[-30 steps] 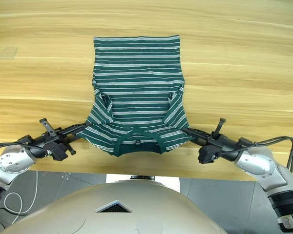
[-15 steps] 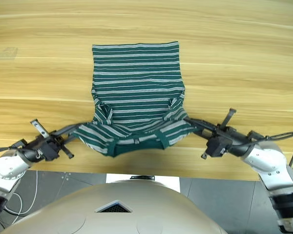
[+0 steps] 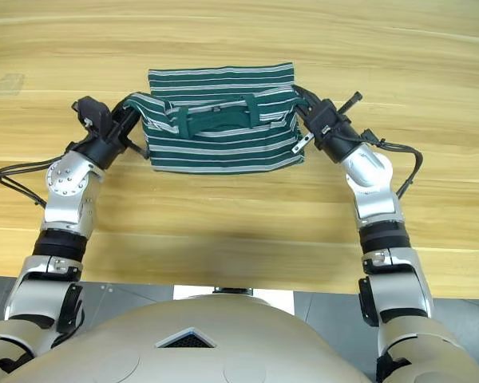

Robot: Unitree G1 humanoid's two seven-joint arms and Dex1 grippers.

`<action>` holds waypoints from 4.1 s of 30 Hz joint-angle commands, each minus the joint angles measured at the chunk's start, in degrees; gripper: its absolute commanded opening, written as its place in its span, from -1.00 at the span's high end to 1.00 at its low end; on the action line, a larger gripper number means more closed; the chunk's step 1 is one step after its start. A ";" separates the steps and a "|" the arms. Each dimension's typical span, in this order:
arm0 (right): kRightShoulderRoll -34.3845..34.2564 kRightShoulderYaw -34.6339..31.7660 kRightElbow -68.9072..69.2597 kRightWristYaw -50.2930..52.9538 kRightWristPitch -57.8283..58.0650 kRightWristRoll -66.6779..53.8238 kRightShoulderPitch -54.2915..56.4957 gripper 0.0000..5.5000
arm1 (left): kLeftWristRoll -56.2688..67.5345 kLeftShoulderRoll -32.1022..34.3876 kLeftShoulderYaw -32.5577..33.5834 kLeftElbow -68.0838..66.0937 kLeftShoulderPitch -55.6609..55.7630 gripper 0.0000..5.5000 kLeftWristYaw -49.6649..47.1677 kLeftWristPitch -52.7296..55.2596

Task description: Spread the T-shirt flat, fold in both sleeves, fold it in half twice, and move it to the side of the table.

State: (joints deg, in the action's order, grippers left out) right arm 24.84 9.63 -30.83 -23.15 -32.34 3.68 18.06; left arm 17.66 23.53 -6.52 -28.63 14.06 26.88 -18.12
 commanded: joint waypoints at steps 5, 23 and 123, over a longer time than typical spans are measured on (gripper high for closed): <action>-4.78 -0.74 -13.83 8.56 1.59 5.59 10.37 1.00 | -1.83 -3.77 5.26 -10.46 8.95 1.00 0.32 2.25; -11.47 -5.27 -37.28 23.43 7.86 6.04 24.42 -0.10 | -4.68 -7.74 14.99 -37.47 25.41 0.02 -6.95 4.41; 2.85 -4.87 13.98 -15.06 3.66 -9.01 -32.86 -0.32 | 16.97 -18.31 3.87 51.19 -33.62 -0.44 4.23 35.47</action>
State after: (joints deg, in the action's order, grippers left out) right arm 28.64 4.31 -13.78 -39.48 -30.96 -7.61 -16.84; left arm 35.77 4.68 -3.24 24.46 -20.26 31.76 18.17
